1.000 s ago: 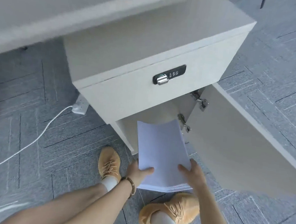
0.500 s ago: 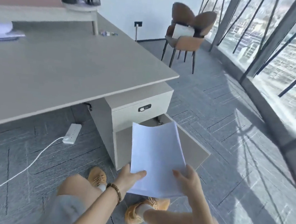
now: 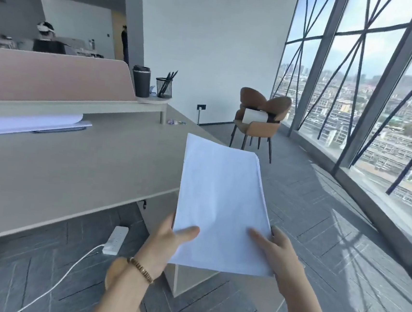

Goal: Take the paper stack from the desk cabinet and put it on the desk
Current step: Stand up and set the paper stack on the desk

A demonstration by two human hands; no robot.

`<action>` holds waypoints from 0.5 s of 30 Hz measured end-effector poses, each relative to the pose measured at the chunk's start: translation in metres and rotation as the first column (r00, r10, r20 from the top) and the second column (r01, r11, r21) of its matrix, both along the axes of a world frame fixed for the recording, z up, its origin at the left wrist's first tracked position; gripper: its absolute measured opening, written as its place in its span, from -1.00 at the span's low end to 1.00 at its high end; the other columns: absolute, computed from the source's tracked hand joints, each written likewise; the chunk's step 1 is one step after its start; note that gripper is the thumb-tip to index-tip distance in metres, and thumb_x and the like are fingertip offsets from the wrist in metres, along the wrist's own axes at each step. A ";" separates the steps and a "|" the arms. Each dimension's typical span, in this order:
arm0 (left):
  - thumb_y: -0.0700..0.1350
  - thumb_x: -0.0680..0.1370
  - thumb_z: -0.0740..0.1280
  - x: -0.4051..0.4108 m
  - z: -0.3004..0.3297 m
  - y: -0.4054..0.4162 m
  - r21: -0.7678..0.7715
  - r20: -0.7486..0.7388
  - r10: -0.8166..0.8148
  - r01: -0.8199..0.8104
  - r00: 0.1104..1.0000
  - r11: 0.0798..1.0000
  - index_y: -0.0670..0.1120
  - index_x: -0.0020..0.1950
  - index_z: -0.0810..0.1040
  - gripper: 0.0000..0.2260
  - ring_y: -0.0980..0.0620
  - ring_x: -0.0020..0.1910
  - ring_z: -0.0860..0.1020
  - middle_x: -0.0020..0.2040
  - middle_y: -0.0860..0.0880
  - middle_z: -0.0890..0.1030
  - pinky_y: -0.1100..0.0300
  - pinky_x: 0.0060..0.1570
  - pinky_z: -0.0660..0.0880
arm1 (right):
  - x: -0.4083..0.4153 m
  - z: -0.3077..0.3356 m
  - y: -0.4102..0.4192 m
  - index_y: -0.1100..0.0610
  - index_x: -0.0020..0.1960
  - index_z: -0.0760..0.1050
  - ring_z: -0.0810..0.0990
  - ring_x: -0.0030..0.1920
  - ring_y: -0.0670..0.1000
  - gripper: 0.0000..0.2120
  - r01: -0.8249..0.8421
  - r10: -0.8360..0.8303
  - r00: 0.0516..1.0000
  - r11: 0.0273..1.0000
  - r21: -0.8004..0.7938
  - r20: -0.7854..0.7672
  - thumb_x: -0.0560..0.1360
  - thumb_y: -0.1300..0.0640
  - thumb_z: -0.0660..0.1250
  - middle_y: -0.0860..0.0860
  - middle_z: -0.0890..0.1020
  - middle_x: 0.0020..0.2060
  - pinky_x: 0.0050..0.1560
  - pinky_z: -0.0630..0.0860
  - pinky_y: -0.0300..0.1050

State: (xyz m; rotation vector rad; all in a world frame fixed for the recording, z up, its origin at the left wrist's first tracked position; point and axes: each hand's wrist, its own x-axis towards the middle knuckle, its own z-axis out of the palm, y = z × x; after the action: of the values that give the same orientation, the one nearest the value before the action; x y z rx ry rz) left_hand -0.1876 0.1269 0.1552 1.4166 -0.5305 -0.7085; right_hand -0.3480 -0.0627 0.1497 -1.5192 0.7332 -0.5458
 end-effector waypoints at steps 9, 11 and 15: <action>-0.17 0.46 0.44 0.111 0.010 -0.015 -0.073 0.069 0.040 -0.035 0.997 0.997 0.01 0.33 0.54 -0.57 0.00 0.21 0.65 0.22 0.03 0.69 -0.02 0.21 0.53 | 0.144 0.036 -0.040 0.12 0.21 0.53 0.74 0.00 0.18 -0.69 -0.097 0.085 0.981 0.993 0.062 0.174 0.49 0.18 0.45 0.08 0.75 0.03 0.05 0.65 0.23; -0.19 0.47 0.44 0.138 0.003 -0.025 -0.087 0.025 0.062 -0.059 0.998 0.994 -0.02 0.33 0.54 -0.58 -0.01 0.19 0.66 0.21 0.01 0.69 0.00 0.18 0.56 | 0.178 0.031 -0.052 0.15 0.20 0.52 0.74 0.00 0.18 -0.70 -0.098 0.087 0.978 0.994 0.052 0.188 0.49 0.20 0.46 0.09 0.75 0.03 0.02 0.66 0.20; -0.22 0.57 0.37 0.179 -0.006 -0.035 -0.078 -0.072 0.148 -0.154 0.986 0.985 -0.03 0.26 0.57 -0.72 0.05 0.11 0.69 0.15 0.02 0.72 0.18 -0.01 0.64 | 0.237 0.019 -0.065 0.10 0.17 0.51 0.75 -0.04 0.10 -0.71 -0.134 0.134 0.969 0.991 -0.013 0.206 0.49 0.17 0.47 0.00 0.75 0.00 -0.07 0.68 0.10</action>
State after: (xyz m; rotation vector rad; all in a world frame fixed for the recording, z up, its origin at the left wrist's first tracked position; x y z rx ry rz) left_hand -0.0091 0.0922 0.1492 1.3355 -0.3917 -0.6027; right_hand -0.1108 -0.1275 0.1685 -1.4736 0.4668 -0.5900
